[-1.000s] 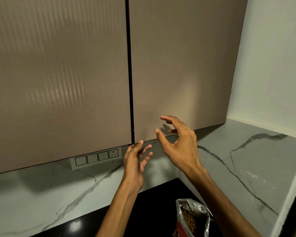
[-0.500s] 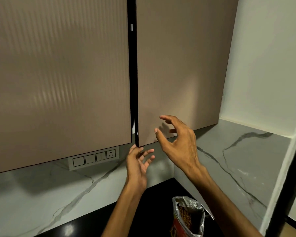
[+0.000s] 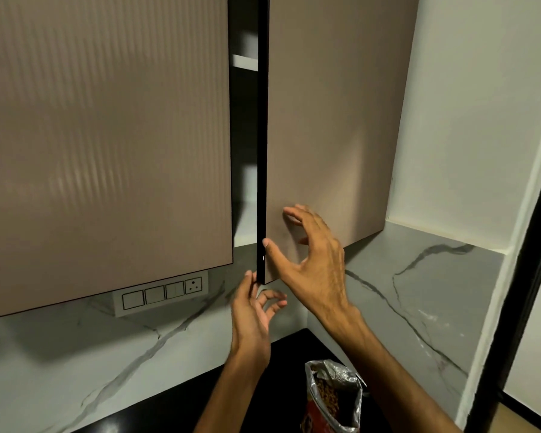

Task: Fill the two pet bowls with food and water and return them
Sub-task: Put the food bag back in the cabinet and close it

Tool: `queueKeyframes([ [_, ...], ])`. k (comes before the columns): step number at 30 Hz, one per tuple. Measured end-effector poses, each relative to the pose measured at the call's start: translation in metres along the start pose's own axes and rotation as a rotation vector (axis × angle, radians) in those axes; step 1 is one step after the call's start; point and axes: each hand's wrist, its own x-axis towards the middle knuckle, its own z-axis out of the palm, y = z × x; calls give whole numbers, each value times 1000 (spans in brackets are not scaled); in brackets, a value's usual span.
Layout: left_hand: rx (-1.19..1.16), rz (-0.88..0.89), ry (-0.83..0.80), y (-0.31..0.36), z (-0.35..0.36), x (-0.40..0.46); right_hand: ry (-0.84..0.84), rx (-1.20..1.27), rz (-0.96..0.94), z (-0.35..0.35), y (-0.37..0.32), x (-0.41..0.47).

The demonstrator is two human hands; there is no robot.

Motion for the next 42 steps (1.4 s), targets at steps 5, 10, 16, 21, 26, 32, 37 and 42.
queueKeyframes([
  [5,45,-44,-13,-7,0,-5,39,-83,39,-2,-3,-3],
  [10,108,60,-105,-12,0,-16,69,-139,59,-6,-5,-6],
  [16,154,128,-197,-16,3,-27,110,-189,41,-16,-7,-9],
  [21,198,145,-234,-18,1,-29,107,-205,33,-26,-9,-10],
  [26,263,167,-292,-21,3,-34,126,-204,11,-38,-8,-14],
  [32,329,214,-356,-27,7,-42,162,-147,-16,-54,-3,-21],
  [37,405,275,-434,-35,11,-47,179,-124,-36,-69,-1,-27],
  [42,421,322,-490,-43,18,-52,180,-126,-23,-89,-2,-35],
])
